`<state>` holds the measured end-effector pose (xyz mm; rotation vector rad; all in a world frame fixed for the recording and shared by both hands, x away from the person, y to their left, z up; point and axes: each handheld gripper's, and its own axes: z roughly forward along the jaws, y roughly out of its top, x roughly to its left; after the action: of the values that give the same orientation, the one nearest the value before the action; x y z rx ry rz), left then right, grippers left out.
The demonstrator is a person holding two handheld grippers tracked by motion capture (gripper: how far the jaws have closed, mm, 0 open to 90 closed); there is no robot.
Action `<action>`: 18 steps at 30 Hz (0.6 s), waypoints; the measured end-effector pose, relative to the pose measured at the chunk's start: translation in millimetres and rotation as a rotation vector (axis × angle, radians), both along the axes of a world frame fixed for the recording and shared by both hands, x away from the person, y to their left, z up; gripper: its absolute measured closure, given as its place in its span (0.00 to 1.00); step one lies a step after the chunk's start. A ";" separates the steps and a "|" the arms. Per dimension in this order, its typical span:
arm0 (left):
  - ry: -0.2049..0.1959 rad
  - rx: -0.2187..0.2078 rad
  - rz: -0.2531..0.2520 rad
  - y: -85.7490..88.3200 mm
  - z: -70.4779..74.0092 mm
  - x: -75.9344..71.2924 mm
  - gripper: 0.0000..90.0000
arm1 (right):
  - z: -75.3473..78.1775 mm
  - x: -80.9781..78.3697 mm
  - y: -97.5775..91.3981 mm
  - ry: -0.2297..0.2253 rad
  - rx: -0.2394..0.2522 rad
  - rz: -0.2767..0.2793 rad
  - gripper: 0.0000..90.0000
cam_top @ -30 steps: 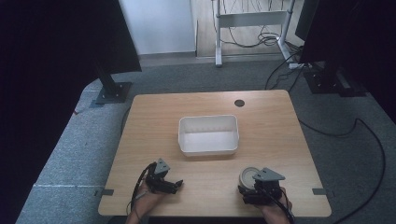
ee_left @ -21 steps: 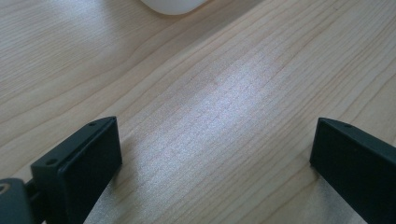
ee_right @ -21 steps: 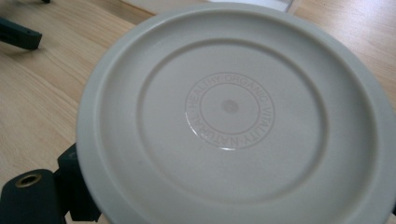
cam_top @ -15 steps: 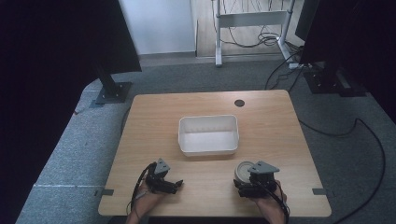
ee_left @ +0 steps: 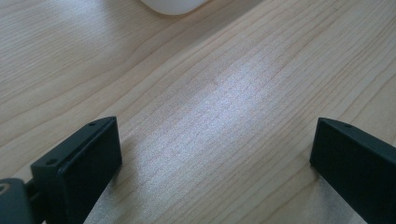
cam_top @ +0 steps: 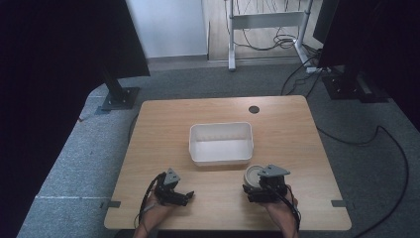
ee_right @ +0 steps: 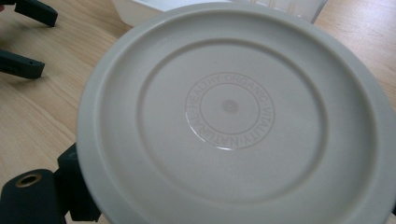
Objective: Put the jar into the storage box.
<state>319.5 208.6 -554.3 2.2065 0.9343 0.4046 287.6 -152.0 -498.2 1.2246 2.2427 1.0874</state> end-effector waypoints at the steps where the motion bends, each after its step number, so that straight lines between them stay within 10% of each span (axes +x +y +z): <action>1: 0.000 0.000 0.000 0.0 0.0 0.0 0.02 | 0.3 1.2 0.7 0.000 0.000 -0.002 0.11; 18: 0.000 0.000 0.000 0.0 0.0 0.0 0.02 | 9.4 21.3 13.6 -0.024 0.003 0.002 0.11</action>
<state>319.5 208.6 -554.3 2.2064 0.9346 0.4047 308.9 -138.4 -488.7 1.2046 2.2261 1.1011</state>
